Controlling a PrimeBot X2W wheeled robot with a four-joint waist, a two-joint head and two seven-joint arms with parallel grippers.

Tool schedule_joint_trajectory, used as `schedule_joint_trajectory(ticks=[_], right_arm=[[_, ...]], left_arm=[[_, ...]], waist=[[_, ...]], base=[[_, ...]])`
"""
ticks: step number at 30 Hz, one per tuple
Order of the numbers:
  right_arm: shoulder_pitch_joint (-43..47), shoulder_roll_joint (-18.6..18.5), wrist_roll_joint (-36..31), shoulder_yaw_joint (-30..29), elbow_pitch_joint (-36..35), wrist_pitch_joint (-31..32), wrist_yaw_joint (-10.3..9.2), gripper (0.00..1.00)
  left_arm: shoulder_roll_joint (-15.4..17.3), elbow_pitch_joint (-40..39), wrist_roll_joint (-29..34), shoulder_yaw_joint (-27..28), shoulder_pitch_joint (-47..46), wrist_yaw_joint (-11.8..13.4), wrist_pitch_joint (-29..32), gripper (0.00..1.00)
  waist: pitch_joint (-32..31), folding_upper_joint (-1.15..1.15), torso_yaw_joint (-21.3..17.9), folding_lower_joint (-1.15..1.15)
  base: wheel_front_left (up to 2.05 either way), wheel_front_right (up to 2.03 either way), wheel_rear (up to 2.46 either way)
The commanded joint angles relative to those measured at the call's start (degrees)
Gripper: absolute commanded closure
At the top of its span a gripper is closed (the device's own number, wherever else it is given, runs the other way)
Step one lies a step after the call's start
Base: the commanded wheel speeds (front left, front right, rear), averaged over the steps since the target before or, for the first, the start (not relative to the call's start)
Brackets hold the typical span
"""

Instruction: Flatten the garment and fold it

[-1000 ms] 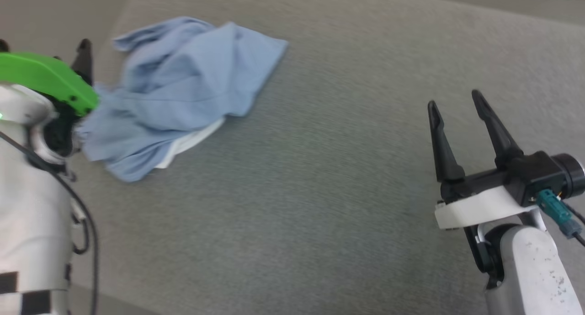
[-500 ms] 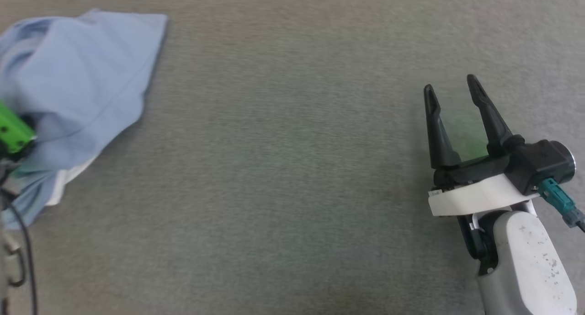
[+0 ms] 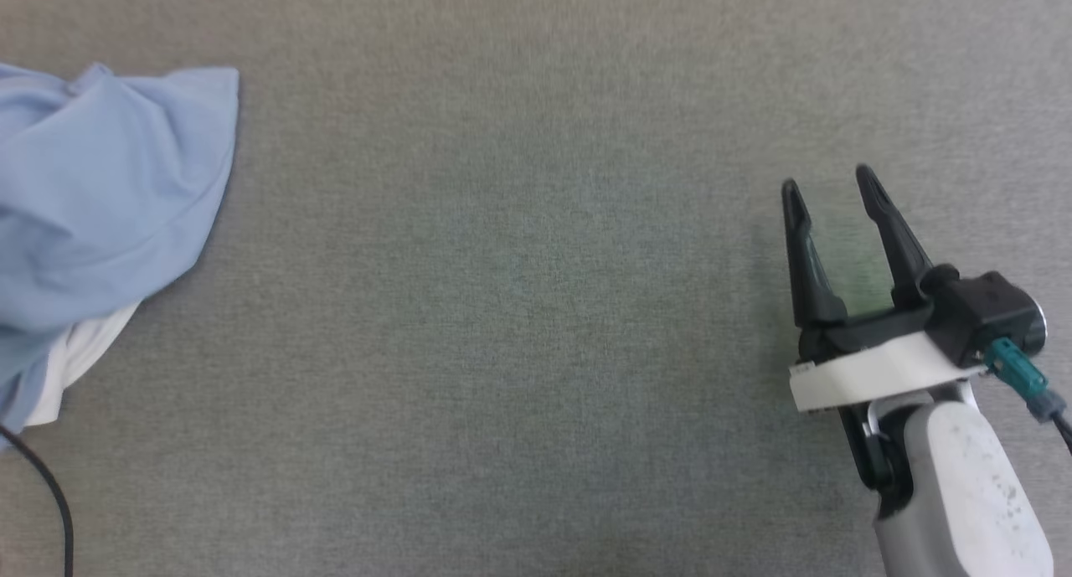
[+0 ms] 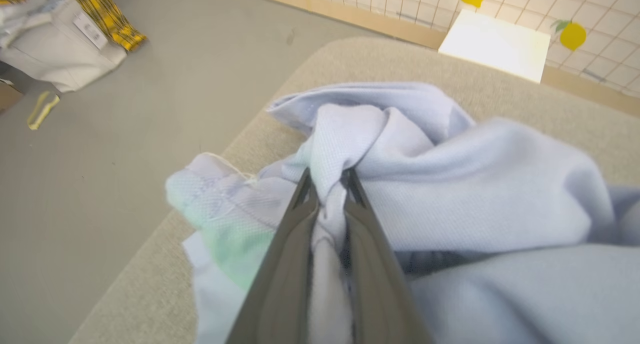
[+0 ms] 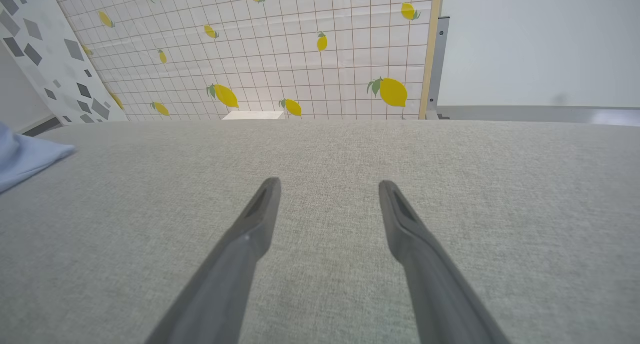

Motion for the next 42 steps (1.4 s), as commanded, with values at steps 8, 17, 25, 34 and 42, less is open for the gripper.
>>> schedule_joint_trajectory(ticks=[8, 17, 25, 34, 42], right_arm=[[5.5, 0.0, 1.0, -1.5, 0.9, -0.5, -0.1, 0.0], [9.4, 0.0, 1.5, -2.6, 0.4, -0.2, -0.1, 0.0], [11.5, 0.0, 1.7, -3.2, -0.9, 1.0, -0.1, 0.0], [12.1, 0.0, 2.0, -2.4, -1.9, 2.0, -0.1, 0.0], [12.7, 0.0, 2.3, -2.1, -2.0, 2.3, -0.1, 0.0]], left_arm=[[3.0, -2.7, 8.9, -3.1, -6.2, -6.2, -24.6, 1.0], [-3.4, -6.8, 11.4, -15.1, -16.6, -11.5, -28.3, 1.0], [-15.0, -4.3, 8.6, -25.0, -21.0, -14.8, -27.4, 1.0], [-23.6, 10.1, 5.2, -33.4, -17.4, -17.3, -21.4, 1.0], [-27.1, 26.1, 2.4, -41.9, -10.0, -20.1, -3.9, 1.0]], waist=[[-16.2, 0.0, 1.0, 0.0], [-22.2, 0.0, -3.9, 0.0], [-23.5, 0.0, -8.9, 0.0], [-23.2, 0.0, -14.7, 0.0], [-22.6, 0.0, -17.5, 0.0]], base=[[0.0, 0.0, 0.0], [0.0, 0.0, 0.0], [0.0, 0.0, 0.0], [0.0, 0.0, 0.0], [0.0, 0.0, 0.0]])
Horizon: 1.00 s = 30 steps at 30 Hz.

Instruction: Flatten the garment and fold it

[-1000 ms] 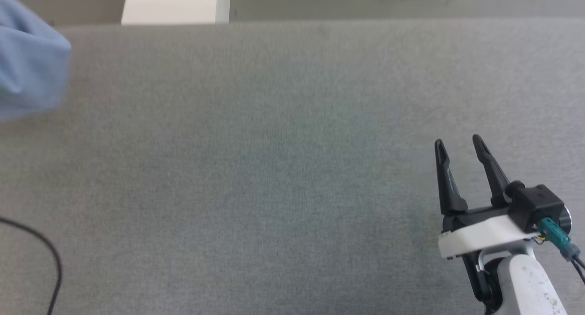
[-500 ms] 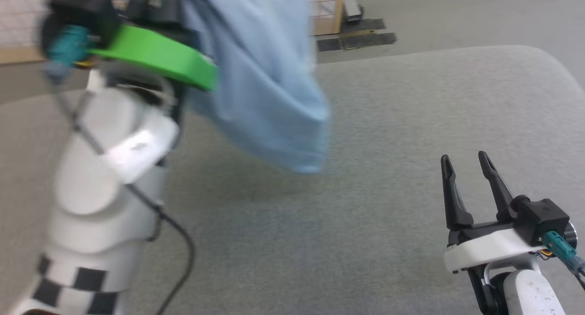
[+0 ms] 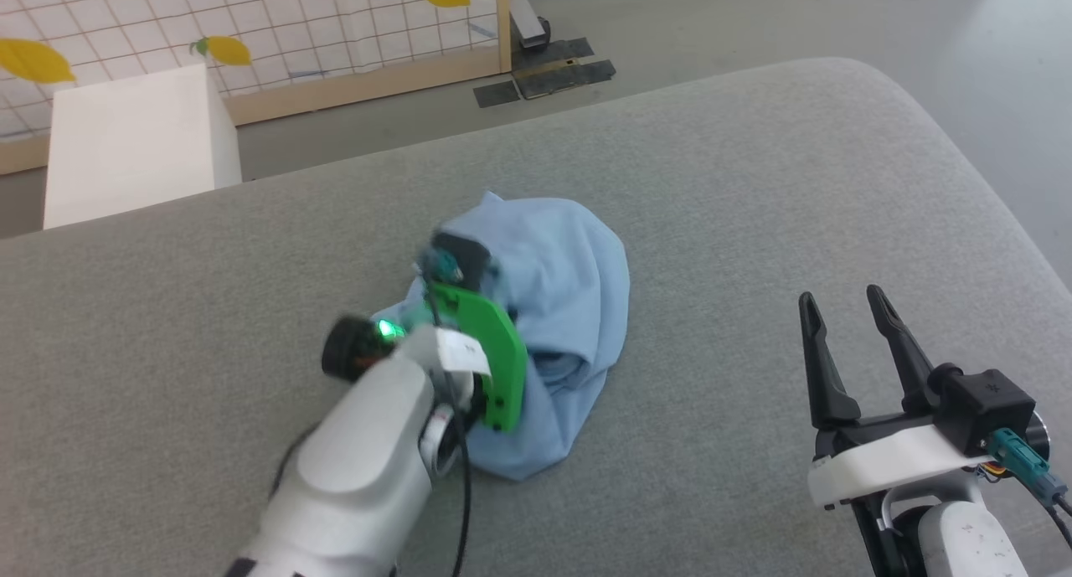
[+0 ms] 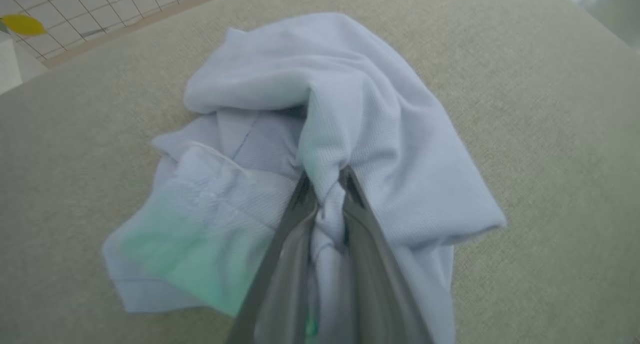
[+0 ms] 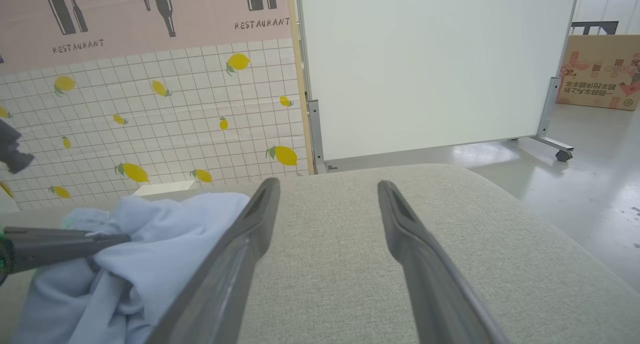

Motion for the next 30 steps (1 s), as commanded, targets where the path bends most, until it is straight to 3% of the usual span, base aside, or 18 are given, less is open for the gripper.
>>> schedule_joint_trajectory(ticks=[1, 7, 8, 9, 10, 14, 20, 26, 30], right_arm=[[0.8, 0.0, 0.3, 0.2, -0.2, 0.0, -0.1, 0.0], [0.8, 0.0, 0.4, 0.4, -0.3, 0.2, -0.1, 0.0], [0.8, 0.0, 0.3, 0.4, -0.3, 0.3, -0.1, 0.0], [0.9, 0.0, 0.3, 0.3, -0.3, 0.3, -0.1, 0.0], [1.0, 0.0, 0.2, 0.4, -0.3, 0.3, -0.1, 0.0], [1.4, 0.0, 0.0, 0.4, -0.5, 0.5, -0.1, 0.0], [2.0, 0.0, -0.6, -0.4, -1.4, 0.9, -0.1, 0.0], [2.8, 0.0, -1.2, -1.6, -2.8, 1.7, -0.1, 0.0], [3.0, 0.0, -1.2, -2.2, -3.3, 2.1, -0.1, 0.0]], left_arm=[[-0.5, 1.5, -1.0, -0.8, 1.1, -0.6, 1.8, 1.0], [-1.7, 7.4, -3.2, -3.7, 3.7, -1.7, 11.0, 1.0], [-1.8, 7.5, -3.4, -3.6, 3.7, -1.4, 10.7, 0.76], [-1.9, 7.1, -3.4, -3.3, 3.6, -1.1, 9.6, 0.06], [-1.9, 6.3, -3.3, -2.7, 3.4, -0.4, 7.1, 0.0], [-1.7, 1.5, -3.6, 1.5, 3.4, 1.6, -6.0, 0.0], [1.2, -7.9, -2.4, 8.5, 6.4, 3.9, -28.8, 0.0], [5.0, -18.5, 1.3, 14.5, 13.3, 5.0, -31.7, 0.0], [5.5, -24.6, 4.5, 18.8, 20.1, 5.2, -31.7, 0.0]], waist=[[0.3, -0.01, -0.9, 0.0], [0.3, -0.01, -1.1, 0.0], [0.2, -0.01, -0.9, 0.0], [0.0, -0.01, -0.7, 0.0], [-0.2, -0.01, -0.4, 0.0], [-1.2, -0.01, 0.9, 0.0], [-2.5, -0.01, 3.6, 0.0], [-2.8, -0.01, 7.2, 0.0], [-2.9, -0.01, 9.2, 0.0]], base=[[0.0, 0.0, 0.0], [0.0, 0.0, 0.0], [0.0, 0.0, 0.0], [0.0, 0.0, 0.0], [0.0, 0.0, 0.0], [0.0, 0.0, 0.0], [0.0, 0.0, 0.0], [0.0, 0.0, 0.0], [0.0, 0.0, 0.0]])
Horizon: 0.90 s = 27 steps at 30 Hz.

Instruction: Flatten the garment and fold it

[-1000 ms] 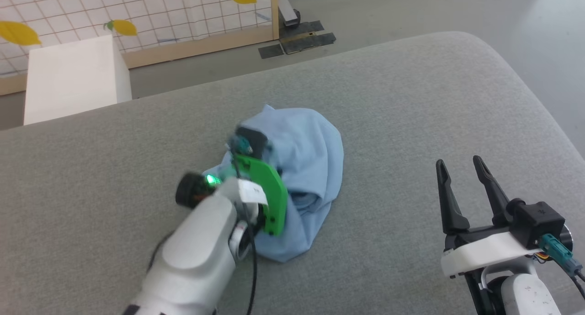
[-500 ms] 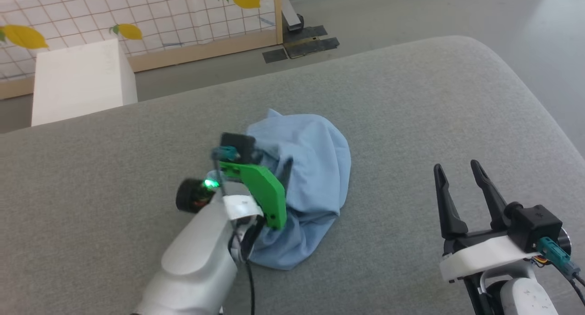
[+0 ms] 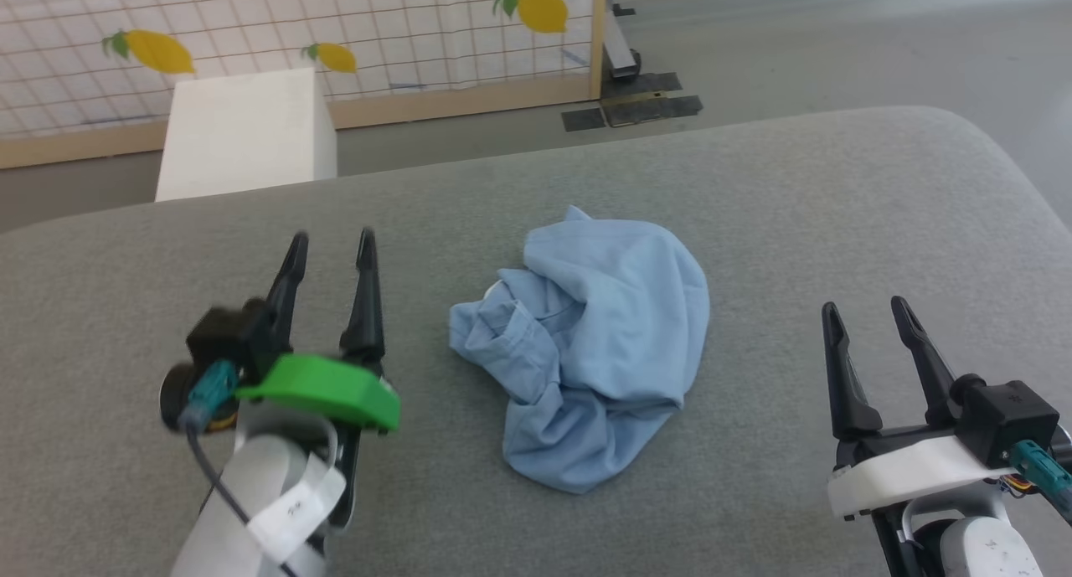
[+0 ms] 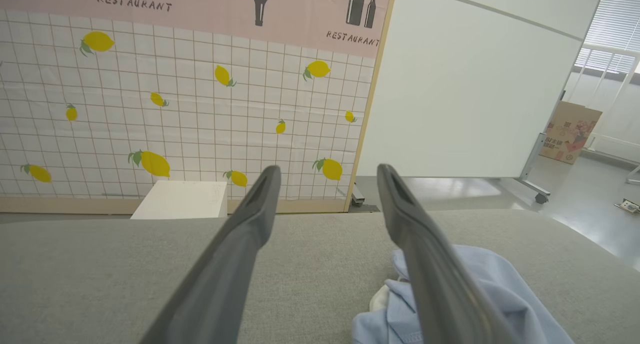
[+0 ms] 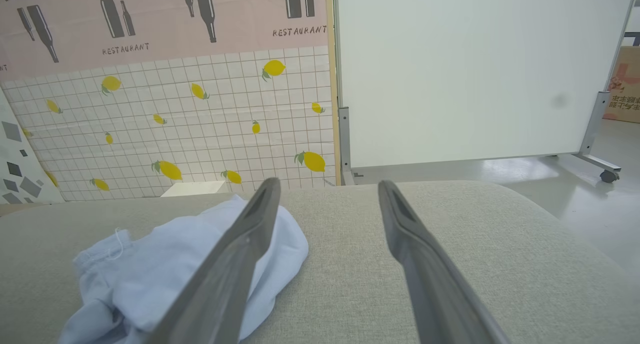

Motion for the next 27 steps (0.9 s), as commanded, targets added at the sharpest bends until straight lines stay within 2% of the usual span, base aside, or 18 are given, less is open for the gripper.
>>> schedule_joint_trajectory(ticks=[1, 9, 17, 22, 27], right_arm=[[0.6, 0.0, -0.2, -0.1, -0.3, 0.1, -0.1, 0.0], [1.1, 0.0, -0.3, 0.2, 0.3, 0.4, -0.1, 0.0], [0.5, 0.0, -1.3, 1.6, 1.3, 2.1, -0.1, 0.0], [-3.7, 0.0, -1.7, 6.3, 3.9, 6.3, -0.1, 0.0], [-10.7, 0.0, -1.4, 11.2, 9.8, 14.3, -0.1, 0.0]], left_arm=[[0.2, -0.8, 1.4, 1.0, 3.0, 0.1, -0.2, 0.0], [-1.6, -4.2, 4.9, 6.8, 11.5, -0.7, -0.2, 0.0], [-4.2, -5.1, 7.7, 8.9, 14.5, -2.6, -0.2, 0.0], [-5.7, -5.2, 8.9, 9.7, 14.3, -3.6, -0.2, 0.0], [-6.6, -5.3, 10.0, 10.3, 13.7, -4.6, -0.2, 0.0]], waist=[[-0.2, 0.0, 2.1, 0.0], [-0.2, 0.0, 4.9, 0.0], [0.3, 0.0, 7.4, 0.0], [1.0, 0.0, 8.8, 0.0], [1.9, 0.0, 10.0, 0.0]], base=[[0.0, 0.0, 0.0], [0.0, 0.0, 0.0], [0.0, 0.0, 0.0], [0.0, 0.0, 0.0], [0.0, 0.0, 0.0]])
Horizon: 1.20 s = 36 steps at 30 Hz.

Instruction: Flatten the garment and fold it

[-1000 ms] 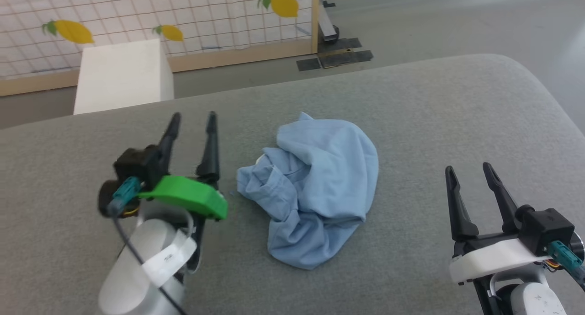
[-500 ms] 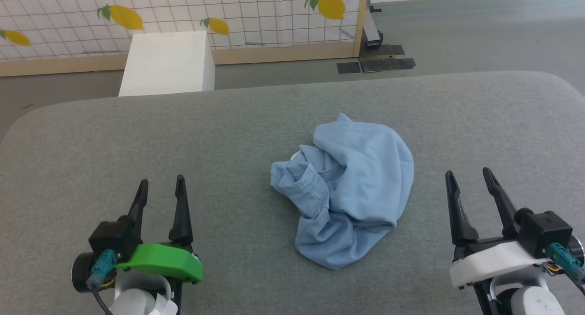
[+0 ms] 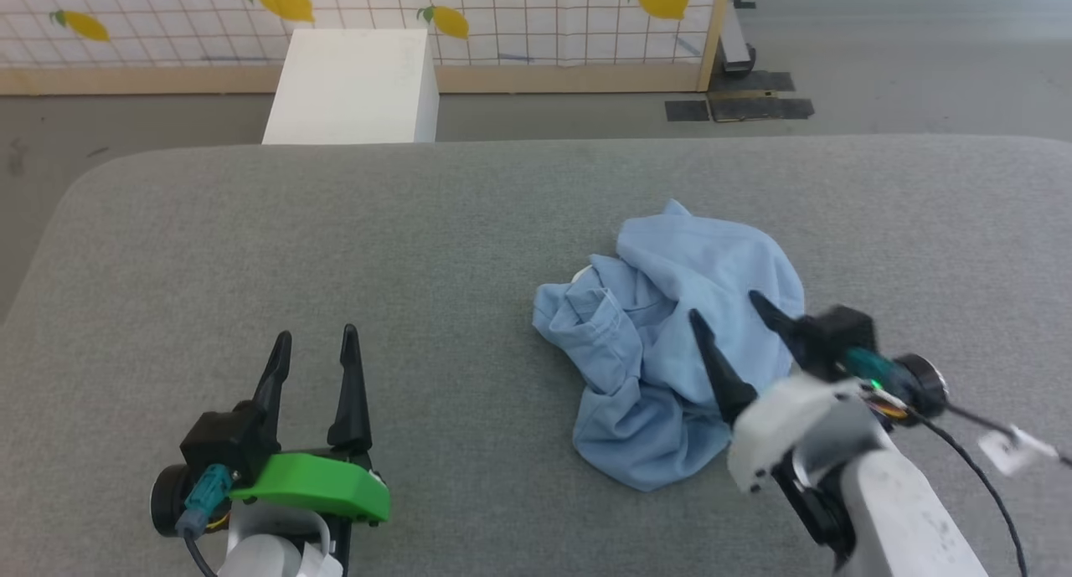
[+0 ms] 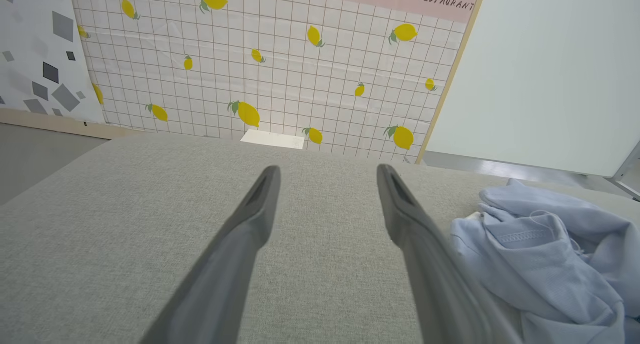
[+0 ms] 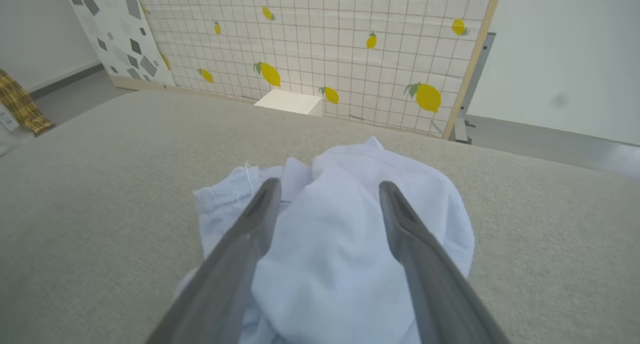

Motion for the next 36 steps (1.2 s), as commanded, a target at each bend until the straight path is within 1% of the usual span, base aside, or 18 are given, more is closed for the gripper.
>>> schedule_joint_trajectory(ticks=[1, 6, 8, 12, 13, 14, 16, 18, 22, 27, 30, 32, 34, 36], right_arm=[[-2.0, 0.0, -0.5, 0.7, 1.6, 2.3, -0.1, 0.0], [-8.2, 0.0, -3.0, 3.4, 8.4, 13.8, -0.1, 0.0], [-9.9, 0.0, -4.0, 3.3, 10.7, 18.4, -0.1, 0.0], [-12.2, 0.0, -5.8, 3.2, 13.5, 24.8, -0.1, 0.0], [-12.6, 0.0, -5.9, 3.2, 14.0, 26.1, -0.1, 0.56], [-12.9, 0.0, -5.8, 3.1, 14.1, 26.6, -0.1, 1.0], [-13.5, 0.0, -5.4, 3.3, 13.9, 26.9, -0.1, 1.0], [-14.2, 0.0, -4.2, 3.8, 12.8, 25.5, -0.1, 1.0], [-16.3, 0.0, -1.5, 6.1, 9.9, 21.4, -0.1, 1.0], [-20.4, 0.0, 4.9, 11.4, 4.3, 15.4, -0.1, 1.0], [-22.7, 0.0, 8.0, 13.2, 0.3, 12.3, -0.1, 1.0], [-23.5, 0.0, 9.2, 12.7, -2.7, 10.5, -0.1, 1.0], [-23.1, 0.0, 10.0, 11.0, -5.3, 9.5, -0.1, 1.0], [-21.4, 0.0, 9.7, 7.9, -7.6, 9.5, -0.1, 1.0]], left_arm=[[-0.4, -0.2, 0.6, 0.2, -0.2, -0.5, -0.2, 0.0], [-1.2, 0.1, 1.4, 0.2, -0.9, -1.4, -0.2, 0.0], [-1.4, 0.3, 1.6, 0.2, -1.2, -1.7, -0.2, 0.0], [-1.8, 0.6, 1.6, 0.4, -1.4, -2.0, -0.2, 0.0], [-1.9, 0.7, 1.7, 0.4, -1.4, -2.1, -0.2, 0.0], [-1.9, 0.8, 1.6, 0.3, -1.4, -2.2, -0.2, 0.0], [-2.0, 1.0, 1.6, 0.4, -1.5, -2.3, -0.2, 0.0], [-2.1, 1.1, 1.6, 0.6, -1.5, -2.4, -0.2, 0.0], [-2.1, 1.4, 1.7, 0.7, -1.5, -2.5, -0.2, 0.0], [-2.2, 1.7, 1.9, 0.9, -1.3, -2.7, -0.2, 0.0], [-2.2, 1.7, 2.0, 1.0, -1.1, -2.8, -0.2, 0.0], [-2.2, 1.7, 2.1, 1.0, -0.9, -2.9, -0.2, 0.0], [-2.2, 1.8, 2.1, 1.0, -0.6, -2.9, -0.2, 0.0], [-2.2, 1.9, 2.2, 0.9, -0.4, -3.0, -0.2, 0.0]], waist=[[0.6, 0.0, 0.7, 0.0], [1.5, 0.0, 2.1, 0.0], [1.7, 0.0, 2.7, 0.0], [2.0, 0.0, 3.4, 0.0], [2.0, 0.0, 3.6, 0.0], [2.0, 0.0, 3.8, 0.0], [1.9, 0.0, 4.0, 0.0], [1.8, 0.0, 4.2, 0.0], [1.3, 0.0, 4.1, 0.0], [0.6, 0.0, 3.6, 0.0], [0.1, 0.0, 3.3, 0.0], [-0.3, 0.0, 3.2, 0.0], [-0.8, 0.0, 3.1, 0.0], [-1.2, 0.0, 3.1, 0.0]], base=[[0.0, 0.0, 0.0], [0.0, 0.0, 0.0], [0.0, 0.0, 0.0], [0.0, 0.0, 0.0], [0.0, 0.0, 0.0], [0.0, 0.0, 0.0], [0.0, 0.0, 0.0], [0.0, 0.0, 0.0], [0.0, 0.0, 0.0], [0.0, 0.0, 0.0], [0.0, 0.0, 0.0], [0.0, 0.0, 0.0], [0.0, 0.0, 0.0], [0.0, 0.0, 0.0]])
